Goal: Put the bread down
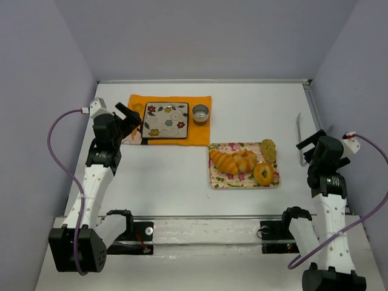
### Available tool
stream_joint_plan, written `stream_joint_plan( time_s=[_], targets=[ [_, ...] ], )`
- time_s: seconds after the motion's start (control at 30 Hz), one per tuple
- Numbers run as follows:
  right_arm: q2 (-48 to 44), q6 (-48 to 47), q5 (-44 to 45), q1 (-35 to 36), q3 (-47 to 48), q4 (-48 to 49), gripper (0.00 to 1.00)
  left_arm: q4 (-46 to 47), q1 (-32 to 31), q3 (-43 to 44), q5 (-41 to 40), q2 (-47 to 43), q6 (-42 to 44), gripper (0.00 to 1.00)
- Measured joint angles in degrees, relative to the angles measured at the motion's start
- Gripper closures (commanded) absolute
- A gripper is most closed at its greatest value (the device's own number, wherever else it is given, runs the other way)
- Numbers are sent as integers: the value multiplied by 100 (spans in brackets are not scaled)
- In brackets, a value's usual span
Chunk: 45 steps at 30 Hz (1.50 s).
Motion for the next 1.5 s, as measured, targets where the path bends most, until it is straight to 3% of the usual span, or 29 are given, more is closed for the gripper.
stream_joint_plan(
  time_s=[0.33, 0.63, 0.83, 1.2, 1.5],
  targets=[
    [439, -153, -105, 0, 0, 11, 0, -13, 0, 0, -2, 11, 0, 1],
    [2680, -238, -157, -11, 542, 13, 1, -33, 0, 11, 13, 341, 4, 1],
    [3976, -695, -101, -391, 1038, 15, 0, -70, 0, 57, 17, 372, 48, 1],
    [5219, -1231, -669, -1034, 1392, 181, 0, -122, 0, 87, -68, 234, 55, 1],
    [5772, -1565, -1016, -1091, 1683, 476, 0, -208, 0, 94, -179, 232, 52, 1]
  ],
)
